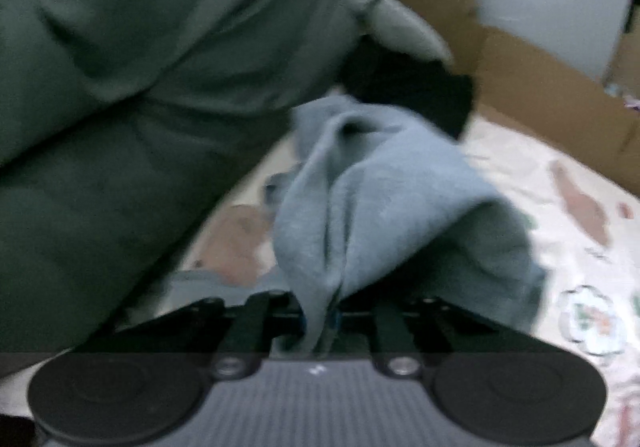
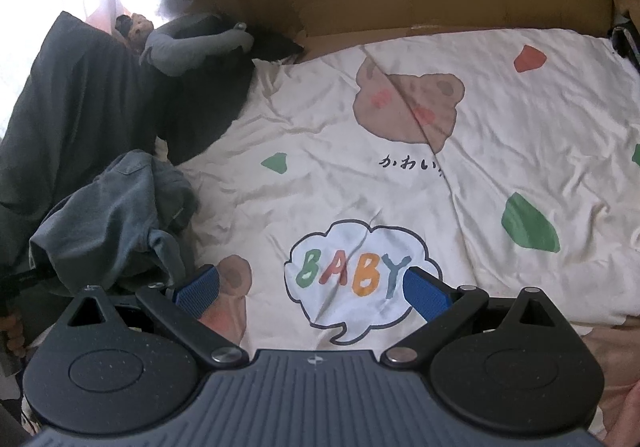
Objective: Fold clothes
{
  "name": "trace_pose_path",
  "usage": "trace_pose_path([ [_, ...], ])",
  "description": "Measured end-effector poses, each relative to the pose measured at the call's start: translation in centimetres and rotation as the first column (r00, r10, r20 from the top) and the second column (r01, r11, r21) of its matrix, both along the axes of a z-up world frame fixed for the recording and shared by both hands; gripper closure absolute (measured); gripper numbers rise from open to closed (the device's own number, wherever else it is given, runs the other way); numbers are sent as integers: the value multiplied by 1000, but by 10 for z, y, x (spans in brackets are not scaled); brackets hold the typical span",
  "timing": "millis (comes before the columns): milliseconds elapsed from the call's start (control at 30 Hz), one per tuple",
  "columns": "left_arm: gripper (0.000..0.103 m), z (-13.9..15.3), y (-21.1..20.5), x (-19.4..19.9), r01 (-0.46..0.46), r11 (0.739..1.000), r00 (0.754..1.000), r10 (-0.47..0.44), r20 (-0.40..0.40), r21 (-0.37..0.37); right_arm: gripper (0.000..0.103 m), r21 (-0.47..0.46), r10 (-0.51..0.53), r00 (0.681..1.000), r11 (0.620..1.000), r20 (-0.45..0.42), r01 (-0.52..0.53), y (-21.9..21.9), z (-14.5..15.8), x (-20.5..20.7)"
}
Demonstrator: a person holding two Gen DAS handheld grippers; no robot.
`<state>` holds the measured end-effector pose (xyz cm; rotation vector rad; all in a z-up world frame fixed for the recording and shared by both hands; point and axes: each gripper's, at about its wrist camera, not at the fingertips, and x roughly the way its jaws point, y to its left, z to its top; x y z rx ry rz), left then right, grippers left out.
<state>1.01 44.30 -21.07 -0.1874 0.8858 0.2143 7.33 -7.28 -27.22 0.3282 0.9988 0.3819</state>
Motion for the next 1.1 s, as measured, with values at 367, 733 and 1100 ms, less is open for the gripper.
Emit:
trace_pose_path([
  [367, 92, 37, -99, 52, 244, 954, 970, -236, 65, -175, 3, 48, 10, 999, 999, 31, -12, 2, 9, 4],
  [733, 92, 38, -179, 126, 388, 887, 921, -368, 125, -249, 3, 92, -15, 999, 996, 49, 11, -4, 11, 13],
  [1100, 94, 38, -245, 206, 470, 834, 882, -450, 138, -290, 3, 107, -29, 999, 994, 43, 24, -7, 9, 22],
])
